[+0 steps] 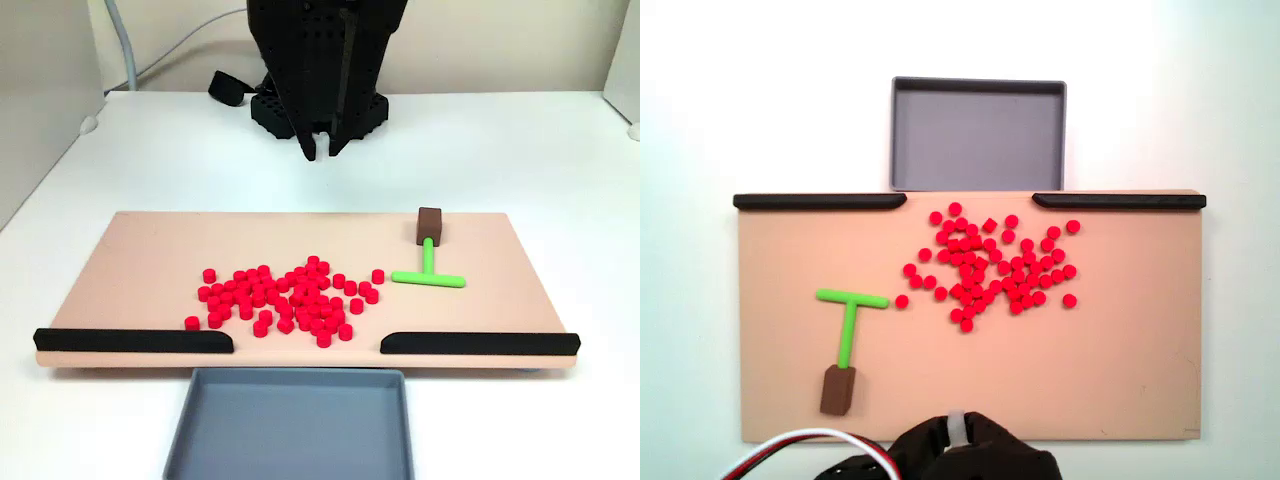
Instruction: Grasp a green tool by the dark brown handle.
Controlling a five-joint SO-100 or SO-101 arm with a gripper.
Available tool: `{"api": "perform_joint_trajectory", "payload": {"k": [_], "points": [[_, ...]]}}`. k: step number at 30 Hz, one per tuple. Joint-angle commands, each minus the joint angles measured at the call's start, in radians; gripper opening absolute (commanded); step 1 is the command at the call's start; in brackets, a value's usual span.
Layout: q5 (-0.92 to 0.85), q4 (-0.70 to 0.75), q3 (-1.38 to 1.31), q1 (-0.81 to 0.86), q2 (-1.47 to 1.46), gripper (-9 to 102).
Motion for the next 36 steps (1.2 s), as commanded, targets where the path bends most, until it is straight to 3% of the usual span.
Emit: {"api": "perform_joint_trajectory", "payload": {"k": [1, 36], "points": [[0.138, 0.002, -0.005, -0.040, -0.002, 0], [0.204, -0.003, -0.005, -0.083, -0.008, 0]]}}
